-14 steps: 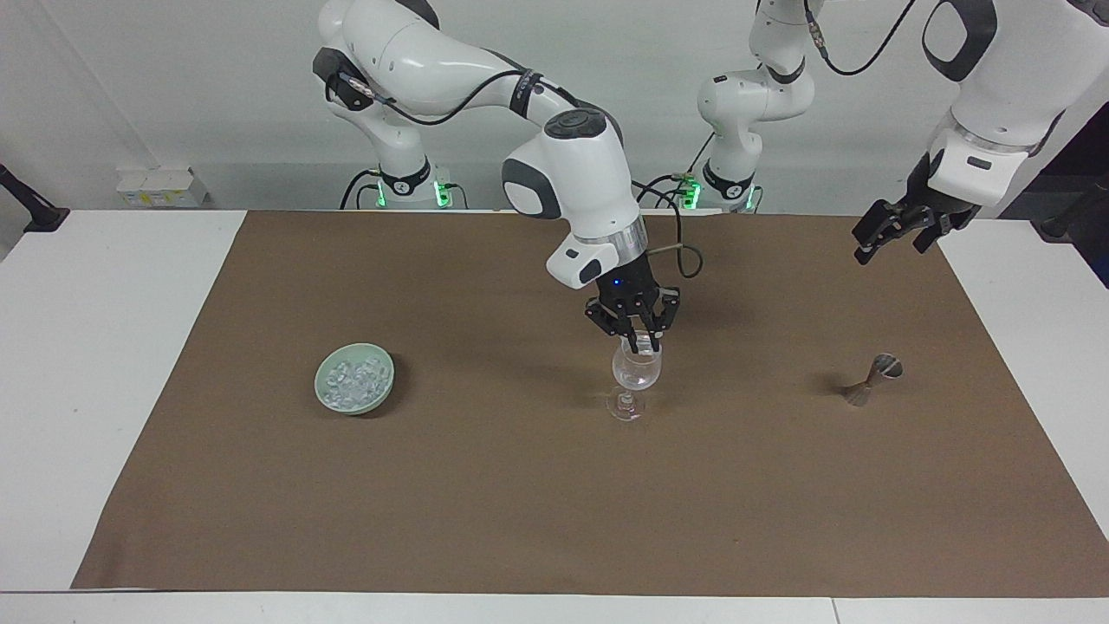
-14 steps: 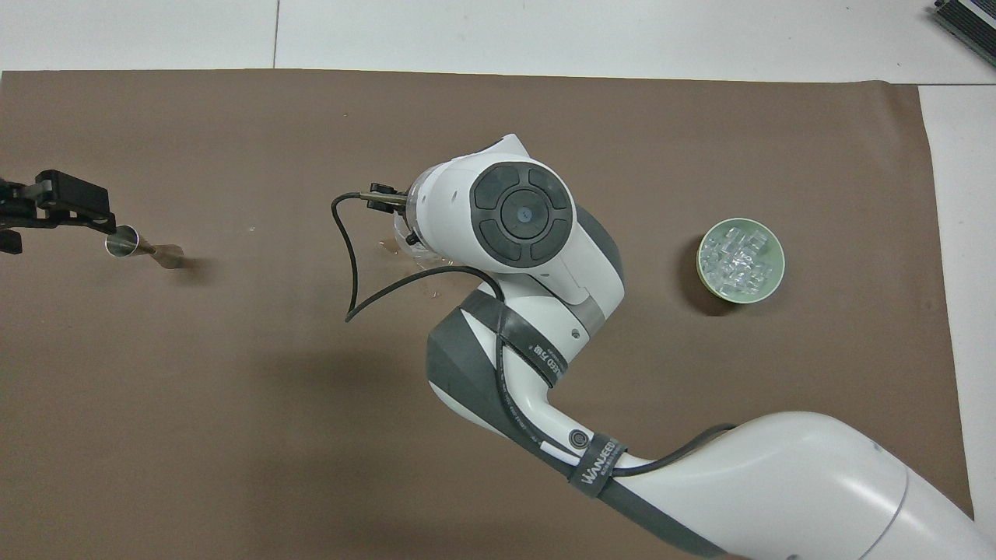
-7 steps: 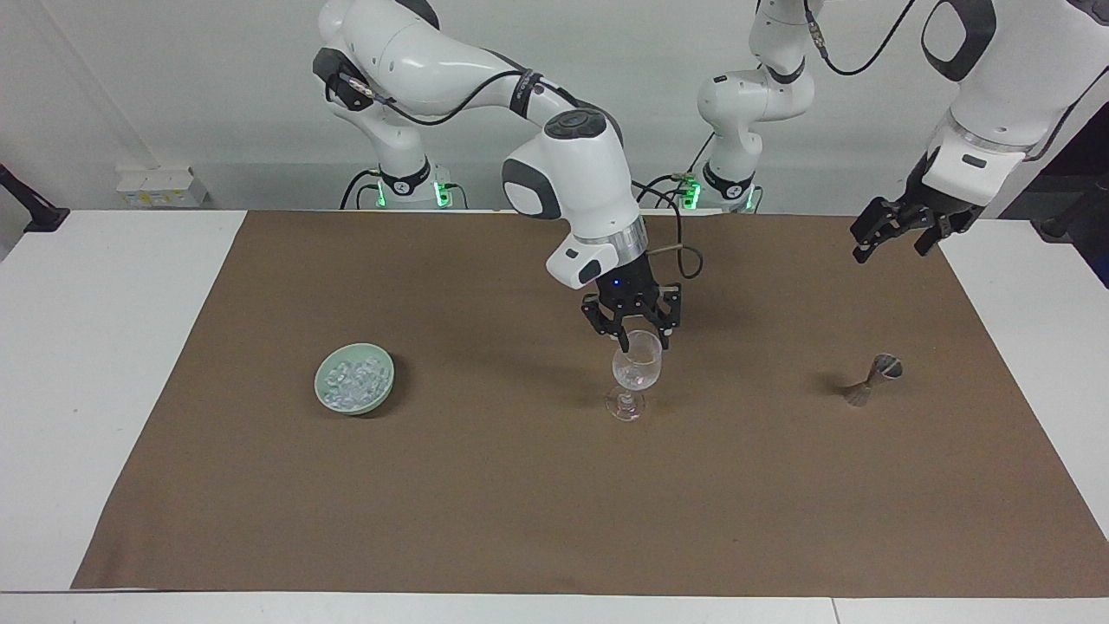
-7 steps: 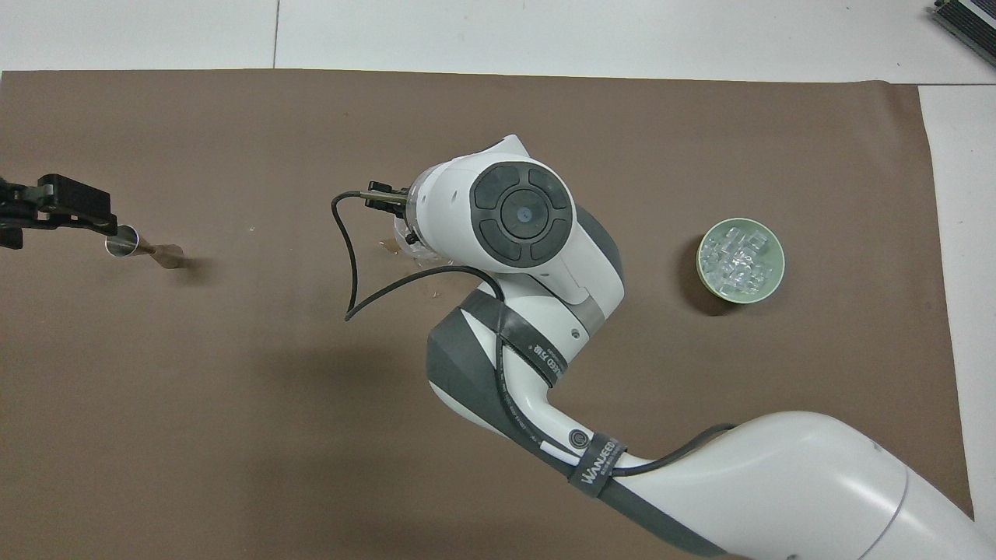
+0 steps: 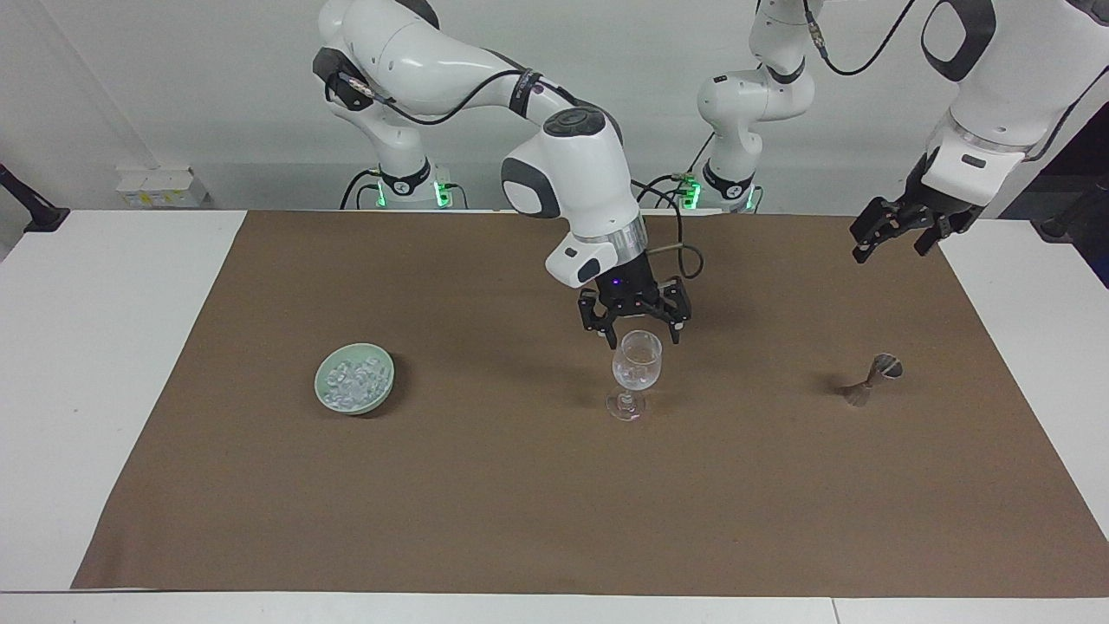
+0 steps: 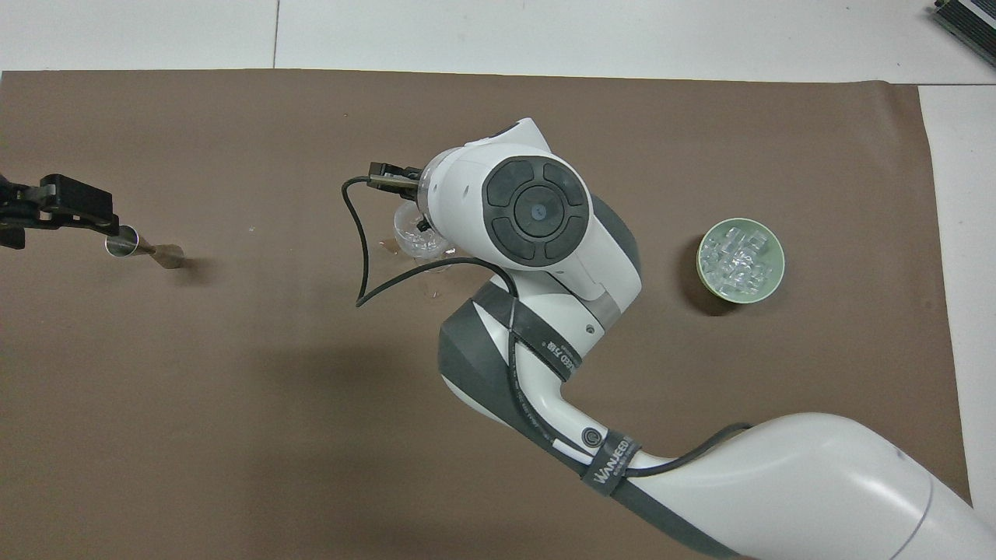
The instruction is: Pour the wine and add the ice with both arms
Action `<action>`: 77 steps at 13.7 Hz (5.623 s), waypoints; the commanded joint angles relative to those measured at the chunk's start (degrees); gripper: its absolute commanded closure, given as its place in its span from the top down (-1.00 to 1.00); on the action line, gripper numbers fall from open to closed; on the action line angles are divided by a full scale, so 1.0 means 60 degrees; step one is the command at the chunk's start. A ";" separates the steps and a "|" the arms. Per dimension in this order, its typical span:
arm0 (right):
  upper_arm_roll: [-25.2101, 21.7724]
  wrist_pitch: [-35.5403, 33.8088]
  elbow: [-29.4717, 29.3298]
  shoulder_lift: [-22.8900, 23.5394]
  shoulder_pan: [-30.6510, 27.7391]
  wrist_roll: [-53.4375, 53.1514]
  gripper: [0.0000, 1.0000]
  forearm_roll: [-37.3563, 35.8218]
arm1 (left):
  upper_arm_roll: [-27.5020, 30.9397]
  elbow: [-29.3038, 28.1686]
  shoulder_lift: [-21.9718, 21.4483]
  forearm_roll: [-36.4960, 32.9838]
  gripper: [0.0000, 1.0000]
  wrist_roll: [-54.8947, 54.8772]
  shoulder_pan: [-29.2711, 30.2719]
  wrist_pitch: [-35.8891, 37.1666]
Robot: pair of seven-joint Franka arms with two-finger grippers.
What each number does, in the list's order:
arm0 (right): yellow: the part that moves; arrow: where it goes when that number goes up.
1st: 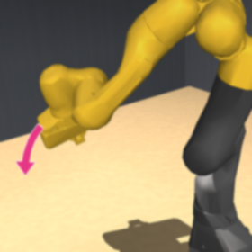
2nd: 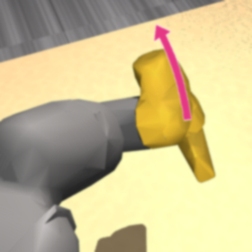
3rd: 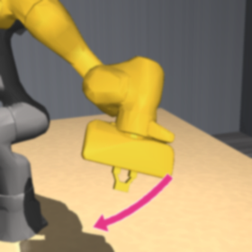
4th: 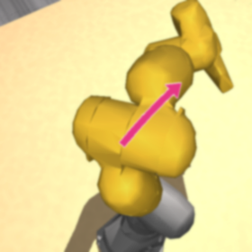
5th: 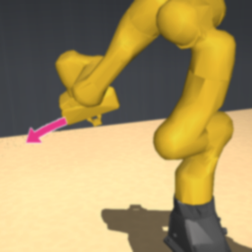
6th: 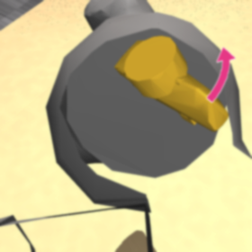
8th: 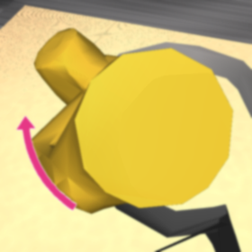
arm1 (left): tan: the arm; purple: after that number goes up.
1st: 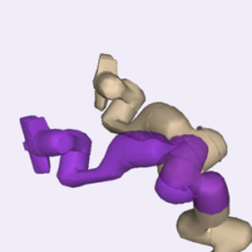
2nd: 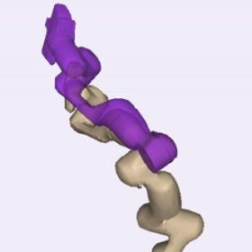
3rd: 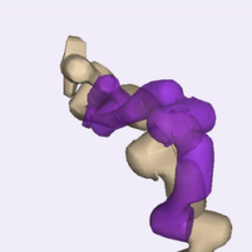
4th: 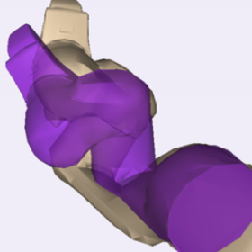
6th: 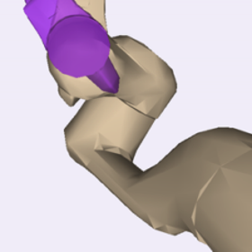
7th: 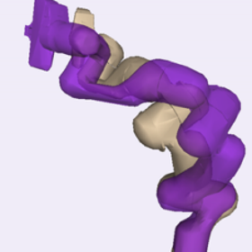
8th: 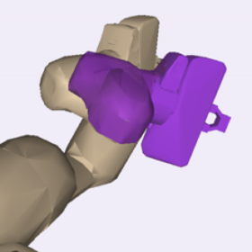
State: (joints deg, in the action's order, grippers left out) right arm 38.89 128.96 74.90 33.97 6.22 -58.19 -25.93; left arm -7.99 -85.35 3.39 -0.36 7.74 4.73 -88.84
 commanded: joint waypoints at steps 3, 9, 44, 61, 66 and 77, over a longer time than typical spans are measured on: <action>-0.1191 -0.0531 0.0100 -0.0680 -0.0144 0.1067 1.00 -0.0147 | 0.0086 -0.0100 -0.0125 0.0118 1.00 -0.0104 -0.0099 -0.0091; -0.2510 -0.1263 0.0114 -0.1368 -0.0158 0.1862 1.00 -0.0015 | 0.0071 -0.0100 -0.0139 0.0119 1.00 -0.0089 -0.0114 -0.0077; -0.7653 -0.5953 0.3350 -0.6436 -0.0788 0.9230 1.00 0.4336 | 0.0057 -0.0115 -0.0066 0.0119 1.00 -0.0207 -0.0099 -0.0516; -0.7463 -0.6508 0.3557 -0.6818 -0.0627 0.8878 1.00 0.4189 | 0.0057 -0.0115 -0.0051 0.0119 1.00 -0.0207 -0.0070 -0.0531; -0.7507 -0.6916 0.3062 -0.6629 -0.0627 0.8863 1.00 0.4204 | 0.0071 -0.0115 -0.0051 0.0104 1.00 -0.0207 -0.0084 -0.0545; -0.7580 -0.6845 0.3059 -0.6569 -0.0627 0.8878 1.00 0.4204 | 0.0071 -0.0115 -0.0022 0.0016 1.00 -0.0866 -0.0084 -0.0736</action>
State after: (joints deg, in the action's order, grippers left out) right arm -6.11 87.47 92.86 -5.07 2.39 -6.18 0.21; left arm -8.13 -85.35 3.54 -0.39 3.42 4.72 -92.29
